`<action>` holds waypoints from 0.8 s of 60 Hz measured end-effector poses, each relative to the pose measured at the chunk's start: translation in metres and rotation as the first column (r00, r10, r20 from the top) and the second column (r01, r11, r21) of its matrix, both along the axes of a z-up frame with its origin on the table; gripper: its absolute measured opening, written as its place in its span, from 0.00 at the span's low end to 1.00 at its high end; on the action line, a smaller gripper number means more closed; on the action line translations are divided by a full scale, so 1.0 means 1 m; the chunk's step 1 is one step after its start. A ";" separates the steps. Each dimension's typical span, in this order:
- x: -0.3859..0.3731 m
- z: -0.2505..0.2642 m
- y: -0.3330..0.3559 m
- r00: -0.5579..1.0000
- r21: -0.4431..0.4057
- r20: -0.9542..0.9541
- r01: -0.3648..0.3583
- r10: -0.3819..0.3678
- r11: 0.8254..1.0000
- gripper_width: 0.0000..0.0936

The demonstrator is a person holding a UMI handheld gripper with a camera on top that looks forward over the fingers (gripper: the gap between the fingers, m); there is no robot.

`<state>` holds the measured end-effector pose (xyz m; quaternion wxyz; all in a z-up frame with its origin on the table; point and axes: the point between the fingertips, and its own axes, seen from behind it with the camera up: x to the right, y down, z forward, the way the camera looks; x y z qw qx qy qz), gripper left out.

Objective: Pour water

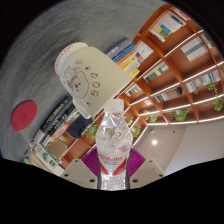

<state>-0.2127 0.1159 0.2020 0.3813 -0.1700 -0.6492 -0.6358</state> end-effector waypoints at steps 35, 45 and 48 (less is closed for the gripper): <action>0.062 -0.006 -0.012 -0.162 -0.290 -0.908 -0.422 -0.386 0.859 0.40; 0.082 -0.035 -0.005 -0.447 -0.214 -0.727 -0.575 -0.522 0.790 0.40; 0.086 -0.044 -0.002 -0.465 -0.207 -0.703 -0.591 -0.538 0.780 0.40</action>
